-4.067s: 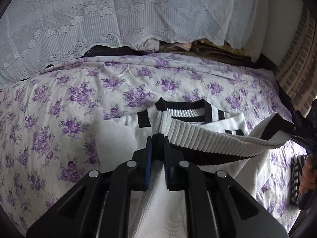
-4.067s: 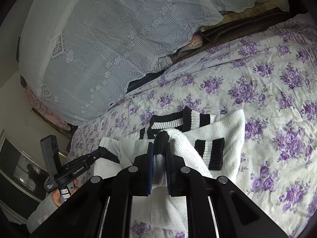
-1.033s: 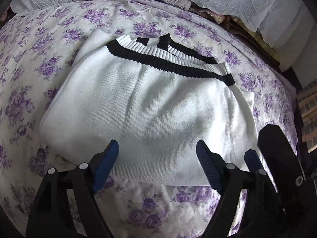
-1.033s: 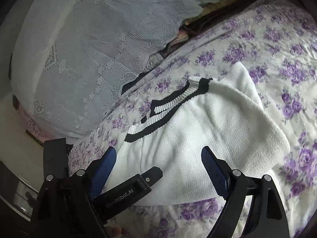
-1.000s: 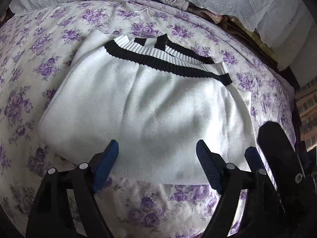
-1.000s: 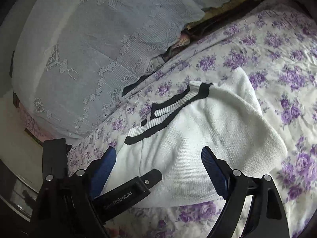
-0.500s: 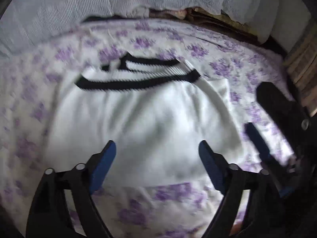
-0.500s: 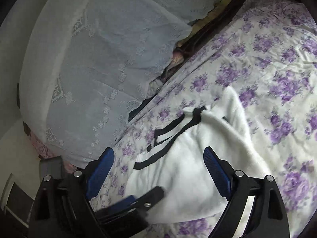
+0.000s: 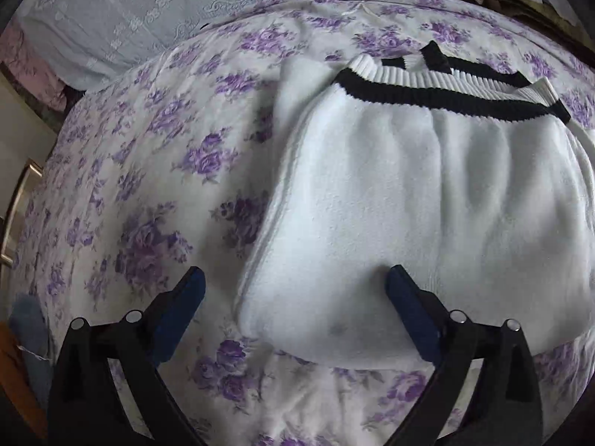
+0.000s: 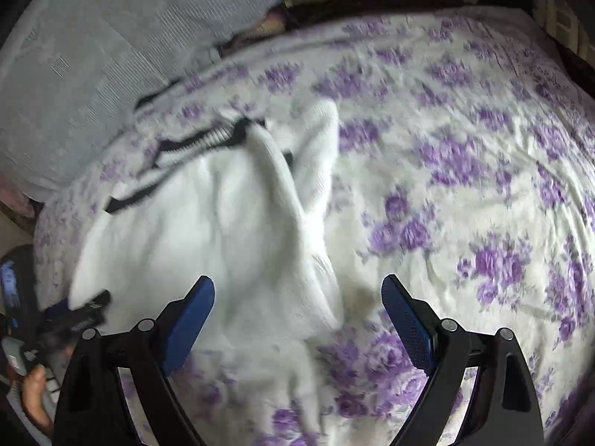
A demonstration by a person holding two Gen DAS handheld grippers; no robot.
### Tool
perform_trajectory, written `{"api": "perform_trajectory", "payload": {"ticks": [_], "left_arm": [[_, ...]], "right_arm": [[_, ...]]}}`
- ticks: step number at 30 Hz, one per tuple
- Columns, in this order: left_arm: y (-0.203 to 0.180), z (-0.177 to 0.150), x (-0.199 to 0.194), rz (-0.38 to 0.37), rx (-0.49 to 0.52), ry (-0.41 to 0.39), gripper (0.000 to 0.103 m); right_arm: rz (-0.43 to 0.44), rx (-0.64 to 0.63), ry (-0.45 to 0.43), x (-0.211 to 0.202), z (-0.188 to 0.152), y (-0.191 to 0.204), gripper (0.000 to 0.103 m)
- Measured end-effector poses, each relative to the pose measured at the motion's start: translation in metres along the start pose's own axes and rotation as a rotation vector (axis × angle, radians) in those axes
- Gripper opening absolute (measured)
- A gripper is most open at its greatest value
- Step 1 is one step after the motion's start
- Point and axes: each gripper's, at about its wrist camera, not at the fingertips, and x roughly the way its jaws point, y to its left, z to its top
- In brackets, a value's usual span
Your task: Fold small clothes
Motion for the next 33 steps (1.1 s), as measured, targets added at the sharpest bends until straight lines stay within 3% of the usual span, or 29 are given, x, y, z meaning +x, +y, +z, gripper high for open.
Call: {"api": "perform_trajectory", "payload": {"ticks": [1, 2, 5, 10, 18, 24, 28, 29, 33], "left_arm": [[0.004, -0.002, 0.001, -0.01, -0.016, -0.006, 0.099], [0.005, -0.004, 0.001, -0.011, -0.011, -0.008, 0.099], [-0.001, -0.003, -0.001, 0.017, 0.025, -0.025, 0.099], [-0.002, 0.002, -0.005, 0.02, 0.018, -0.013, 0.099], [0.003, 0.018, -0.006, 0.056, 0.005, -0.035, 0.099], [0.011, 0.039, 0.004, 0.088, 0.0, -0.058, 0.099], [0.011, 0.047, 0.021, 0.096, 0.008, -0.047, 0.099], [0.01, 0.048, 0.023, 0.095, 0.009, -0.05, 0.099], [0.008, 0.046, 0.024, 0.106, 0.018, -0.075, 0.099]], "right_arm": [[-0.026, -0.015, 0.024, 0.01, -0.006, -0.004, 0.092], [-0.034, -0.068, -0.025, 0.005, -0.011, 0.0, 0.092], [-0.081, -0.132, -0.029, -0.001, -0.019, 0.007, 0.092], [-0.037, -0.013, -0.099, -0.026, -0.005, -0.004, 0.092], [0.039, -0.049, -0.163, -0.026, 0.031, 0.029, 0.096], [0.021, -0.073, -0.149, -0.007, 0.043, 0.041, 0.097], [-0.087, -0.049, -0.024, 0.033, 0.041, 0.025, 0.097], [-0.068, -0.036, -0.011, 0.04, 0.038, 0.019, 0.099], [-0.07, -0.084, -0.053, 0.039, 0.031, 0.021, 0.1]]}}
